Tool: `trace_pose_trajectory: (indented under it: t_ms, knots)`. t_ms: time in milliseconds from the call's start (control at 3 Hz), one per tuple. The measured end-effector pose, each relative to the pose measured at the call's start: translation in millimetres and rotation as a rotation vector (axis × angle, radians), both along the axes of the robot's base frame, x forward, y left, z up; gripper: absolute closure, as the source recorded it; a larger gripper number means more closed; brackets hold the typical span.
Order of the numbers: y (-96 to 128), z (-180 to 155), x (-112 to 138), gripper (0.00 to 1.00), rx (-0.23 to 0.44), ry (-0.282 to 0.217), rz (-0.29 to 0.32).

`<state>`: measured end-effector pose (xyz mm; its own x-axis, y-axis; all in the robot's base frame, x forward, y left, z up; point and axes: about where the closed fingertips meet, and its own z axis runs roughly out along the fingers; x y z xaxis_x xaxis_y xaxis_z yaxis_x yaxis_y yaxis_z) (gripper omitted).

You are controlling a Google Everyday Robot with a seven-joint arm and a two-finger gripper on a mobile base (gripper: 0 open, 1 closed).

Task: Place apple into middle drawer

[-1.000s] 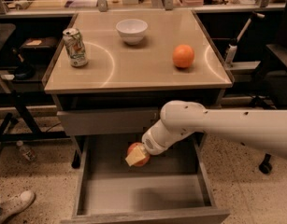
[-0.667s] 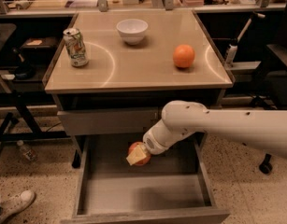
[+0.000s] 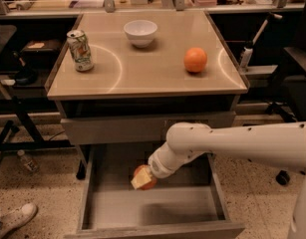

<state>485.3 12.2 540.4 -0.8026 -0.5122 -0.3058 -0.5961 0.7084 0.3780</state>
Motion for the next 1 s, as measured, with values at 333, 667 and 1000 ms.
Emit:
trace_pose_trajectory:
  t_ms: [333,667,1000]
  knots:
    - [6,-37,-10,1.0,-0.016,0.036,-0.039]
    - [11,-65,-14,1.0,-0.022,0.064,-0.062]
    - [13,-93,-21,1.0,-0.019,0.103,-0.072]
